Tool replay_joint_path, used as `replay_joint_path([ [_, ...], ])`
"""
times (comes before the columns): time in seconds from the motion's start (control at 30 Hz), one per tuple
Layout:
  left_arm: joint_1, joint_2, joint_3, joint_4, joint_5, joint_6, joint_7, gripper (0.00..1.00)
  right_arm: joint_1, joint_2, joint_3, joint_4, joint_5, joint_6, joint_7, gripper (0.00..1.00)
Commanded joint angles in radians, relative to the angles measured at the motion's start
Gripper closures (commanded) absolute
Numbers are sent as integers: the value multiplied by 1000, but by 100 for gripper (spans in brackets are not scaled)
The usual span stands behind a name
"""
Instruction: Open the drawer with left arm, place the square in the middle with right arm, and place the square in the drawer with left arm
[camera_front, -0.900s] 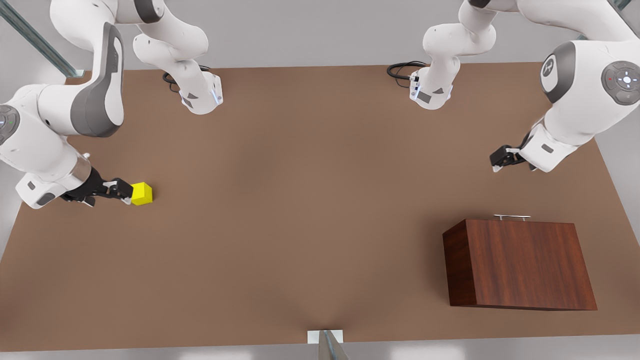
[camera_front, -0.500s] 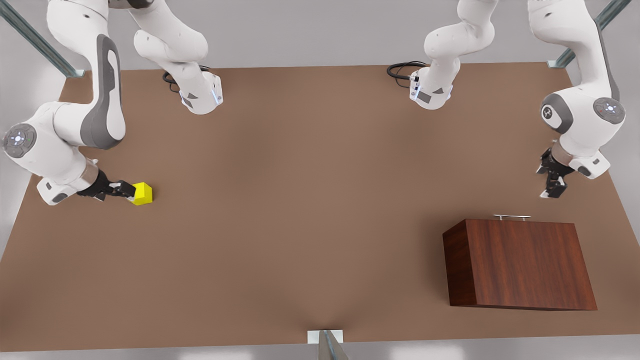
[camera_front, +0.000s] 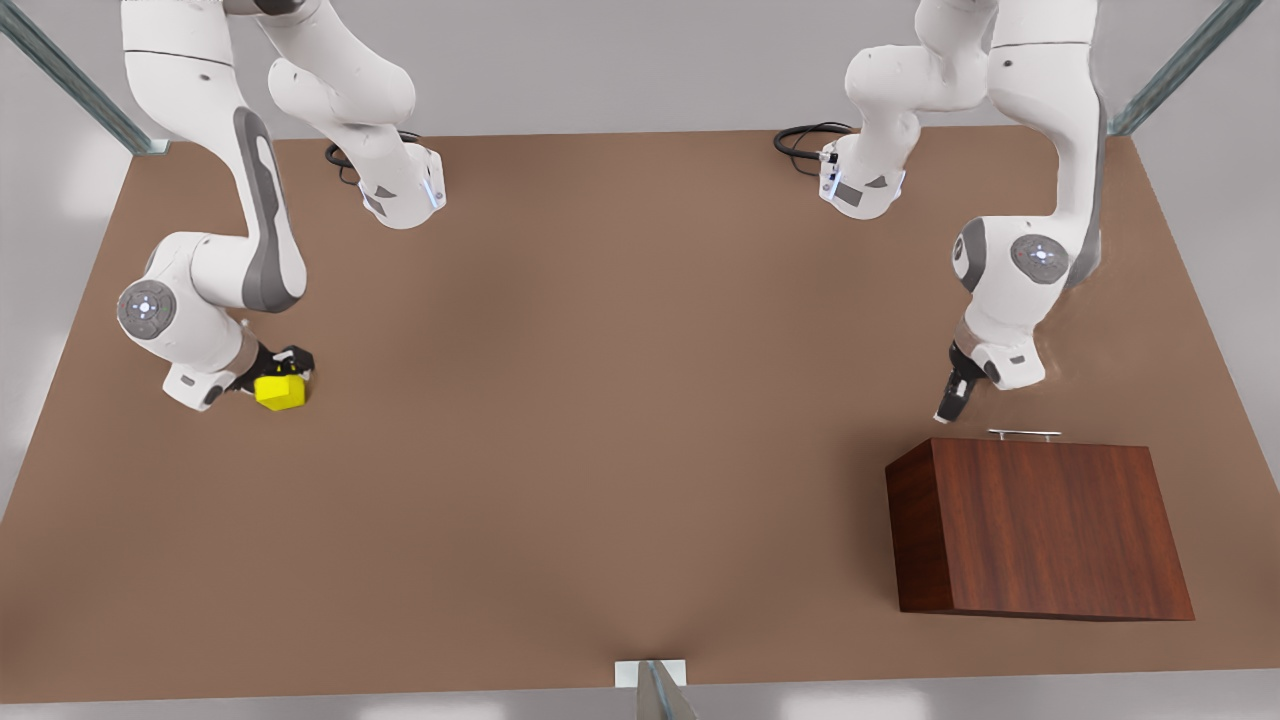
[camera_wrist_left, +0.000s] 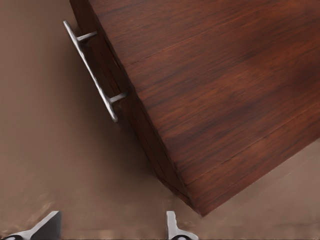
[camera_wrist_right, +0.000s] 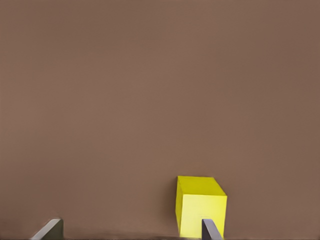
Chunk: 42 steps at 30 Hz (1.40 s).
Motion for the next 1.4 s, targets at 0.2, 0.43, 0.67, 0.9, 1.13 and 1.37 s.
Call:
replay_joint_path([
  [0.2,209,10,2,-7,4,26,-8,0,-22,35,-25,-23,3,77,3,0],
  [0.43,209,30,2,-6,-9,81,-18,0,-73,80,-25,-32,86,89,-105,0],
  [0.67,222,32,15,-7,-44,94,-66,0,-108,136,-25,-35,78,106,-23,0],
  [0.9,249,58,35,7,-36,114,-72,0,-174,170,-25,-74,64,195,-120,0],
  [1.13,270,64,52,7,-42,129,-155,0,-182,215,-25,-72,77,227,-69,0],
  [1.37,270,108,52,8,-33,186,-160,0,-180,235,-23,-74,71,231,-77,0],
])
